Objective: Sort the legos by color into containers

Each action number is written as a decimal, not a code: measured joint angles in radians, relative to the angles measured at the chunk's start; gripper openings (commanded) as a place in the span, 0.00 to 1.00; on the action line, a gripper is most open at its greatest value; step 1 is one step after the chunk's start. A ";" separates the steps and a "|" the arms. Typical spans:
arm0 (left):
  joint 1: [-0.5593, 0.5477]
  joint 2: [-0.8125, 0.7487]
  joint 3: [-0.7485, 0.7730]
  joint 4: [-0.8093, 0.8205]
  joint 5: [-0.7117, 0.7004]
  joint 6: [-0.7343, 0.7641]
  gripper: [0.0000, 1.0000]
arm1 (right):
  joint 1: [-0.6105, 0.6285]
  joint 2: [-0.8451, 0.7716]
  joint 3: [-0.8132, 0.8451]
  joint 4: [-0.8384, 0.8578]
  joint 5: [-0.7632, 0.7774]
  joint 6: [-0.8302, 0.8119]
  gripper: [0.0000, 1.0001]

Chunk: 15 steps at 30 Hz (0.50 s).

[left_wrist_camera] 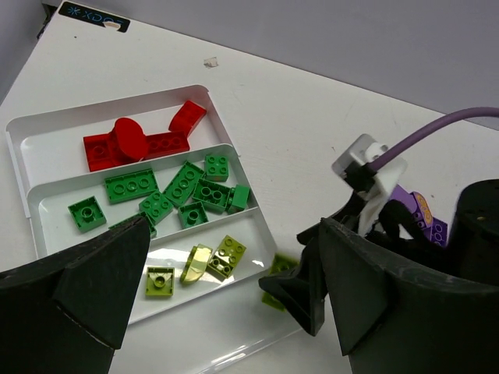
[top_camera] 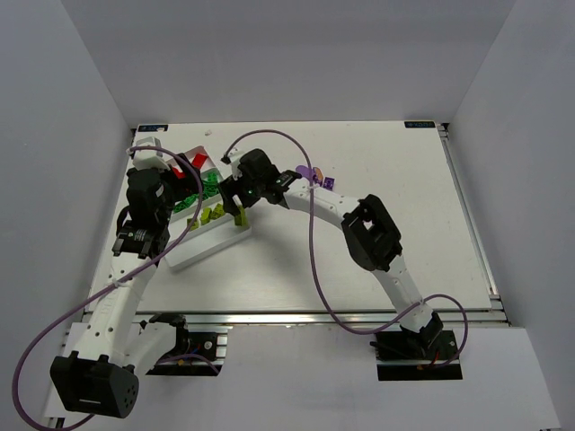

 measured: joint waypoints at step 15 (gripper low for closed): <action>0.000 0.000 -0.011 0.002 0.013 0.000 0.98 | -0.020 -0.031 0.061 -0.002 -0.043 -0.030 0.84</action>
